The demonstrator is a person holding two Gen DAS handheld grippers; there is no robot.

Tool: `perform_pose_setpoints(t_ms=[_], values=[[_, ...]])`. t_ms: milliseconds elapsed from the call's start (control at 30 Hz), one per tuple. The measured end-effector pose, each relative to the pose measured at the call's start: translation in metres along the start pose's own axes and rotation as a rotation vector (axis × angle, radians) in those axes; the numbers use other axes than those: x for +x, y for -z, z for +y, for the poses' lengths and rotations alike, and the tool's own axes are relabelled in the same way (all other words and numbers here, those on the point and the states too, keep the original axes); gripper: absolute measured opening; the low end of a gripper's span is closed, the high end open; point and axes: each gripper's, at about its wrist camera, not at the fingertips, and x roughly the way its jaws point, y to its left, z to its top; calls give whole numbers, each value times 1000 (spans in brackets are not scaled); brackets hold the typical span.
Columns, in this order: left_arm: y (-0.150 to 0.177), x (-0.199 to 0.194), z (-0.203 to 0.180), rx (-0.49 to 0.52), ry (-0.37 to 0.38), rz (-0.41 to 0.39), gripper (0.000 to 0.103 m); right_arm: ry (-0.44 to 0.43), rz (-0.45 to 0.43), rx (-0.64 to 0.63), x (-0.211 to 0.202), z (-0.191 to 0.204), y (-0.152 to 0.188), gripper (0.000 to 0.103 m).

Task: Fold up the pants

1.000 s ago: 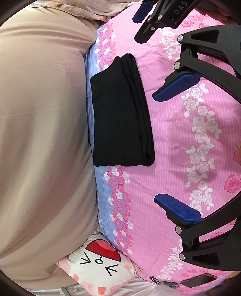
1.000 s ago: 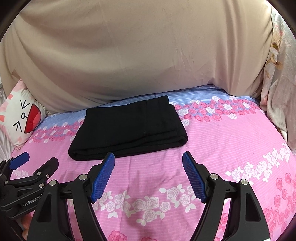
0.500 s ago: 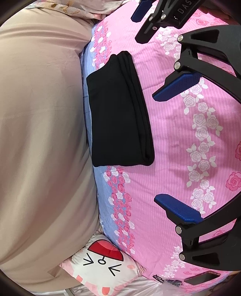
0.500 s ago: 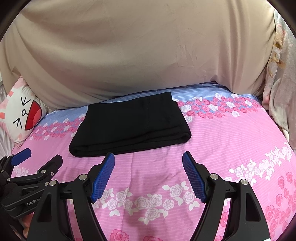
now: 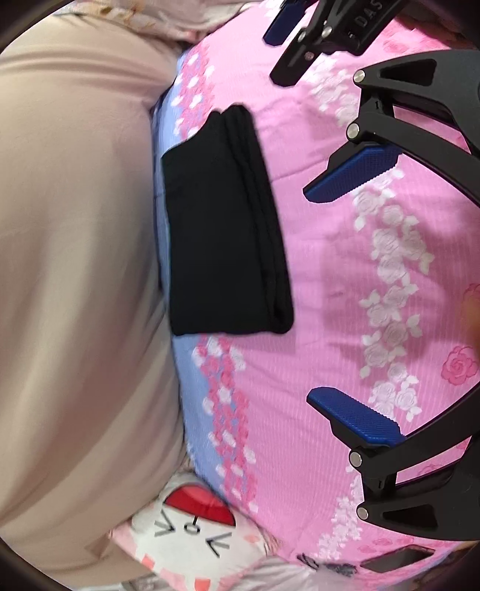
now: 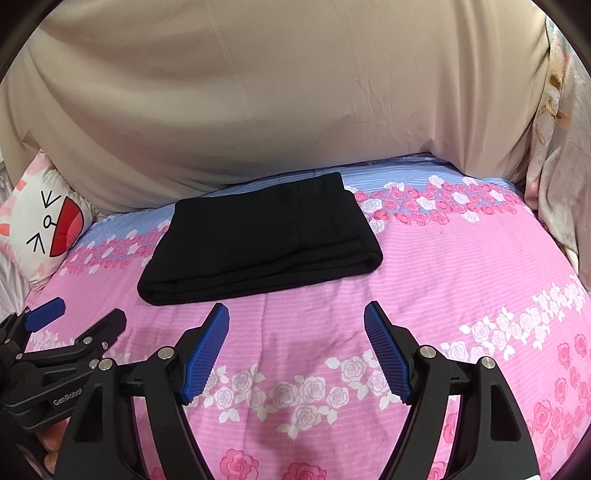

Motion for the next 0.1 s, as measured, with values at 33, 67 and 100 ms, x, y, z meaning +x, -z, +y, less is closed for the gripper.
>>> perform_pose_setpoints(t_ms=[33,67,100], values=[[2,-3,1,1,-5,-8,98,1,0,-4,-1,0,1,74],[3,-5,1,0,-19,-15,98,1,1,-7,-3,1,2,74],[4,-7,1,2,-23,-19,98,1,2,-9,-3,1,3,74]])
